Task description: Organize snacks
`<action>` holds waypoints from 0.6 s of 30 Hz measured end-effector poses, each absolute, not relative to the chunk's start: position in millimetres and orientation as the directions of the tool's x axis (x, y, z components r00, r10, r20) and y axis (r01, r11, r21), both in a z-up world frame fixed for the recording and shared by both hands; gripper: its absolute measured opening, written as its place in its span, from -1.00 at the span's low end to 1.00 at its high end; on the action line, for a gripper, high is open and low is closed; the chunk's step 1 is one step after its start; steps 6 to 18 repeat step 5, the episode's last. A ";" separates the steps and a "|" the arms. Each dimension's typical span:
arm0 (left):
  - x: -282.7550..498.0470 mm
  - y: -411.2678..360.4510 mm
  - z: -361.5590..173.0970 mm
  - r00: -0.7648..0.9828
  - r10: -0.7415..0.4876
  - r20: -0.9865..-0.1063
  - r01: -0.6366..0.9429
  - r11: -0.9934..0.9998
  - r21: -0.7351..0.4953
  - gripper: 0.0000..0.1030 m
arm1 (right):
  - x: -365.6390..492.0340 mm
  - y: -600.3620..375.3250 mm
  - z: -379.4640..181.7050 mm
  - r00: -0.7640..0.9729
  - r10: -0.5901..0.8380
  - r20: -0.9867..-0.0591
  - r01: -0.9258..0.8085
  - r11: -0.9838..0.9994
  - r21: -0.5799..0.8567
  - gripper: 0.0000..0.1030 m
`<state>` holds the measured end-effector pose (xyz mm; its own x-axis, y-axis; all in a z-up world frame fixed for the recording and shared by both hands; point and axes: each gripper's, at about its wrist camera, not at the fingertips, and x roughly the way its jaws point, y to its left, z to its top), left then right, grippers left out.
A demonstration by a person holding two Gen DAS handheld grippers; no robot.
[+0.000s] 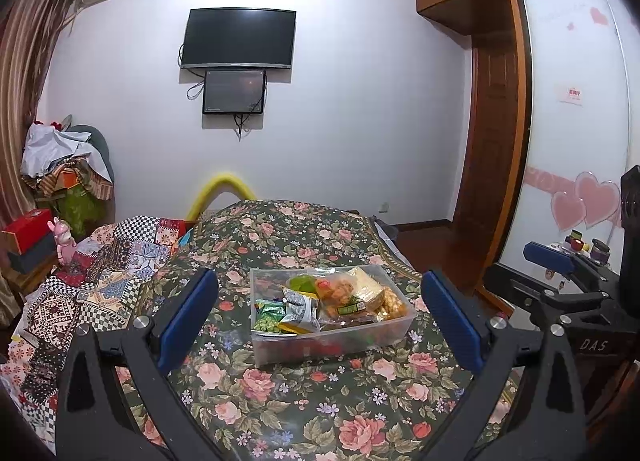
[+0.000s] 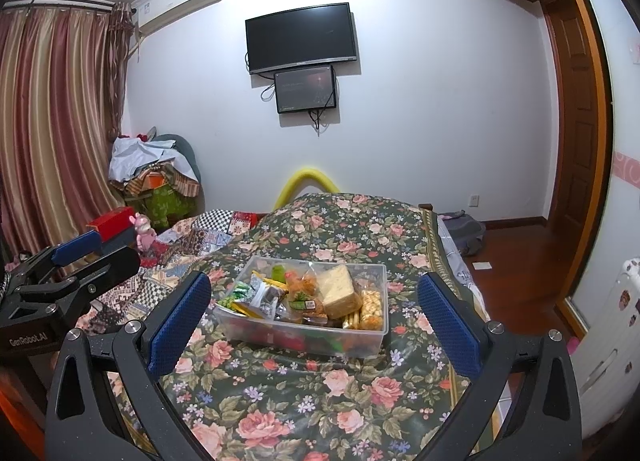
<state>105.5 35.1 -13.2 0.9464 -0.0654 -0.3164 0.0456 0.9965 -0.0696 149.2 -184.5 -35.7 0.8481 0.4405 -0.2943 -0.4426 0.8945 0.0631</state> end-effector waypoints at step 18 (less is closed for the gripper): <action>108.0 38.3 -17.9 0.943 -0.061 -0.328 0.039 0.997 -0.074 1.00 | 153.0 -182.9 -39.5 0.846 0.437 -0.306 -0.440 0.896 0.063 1.00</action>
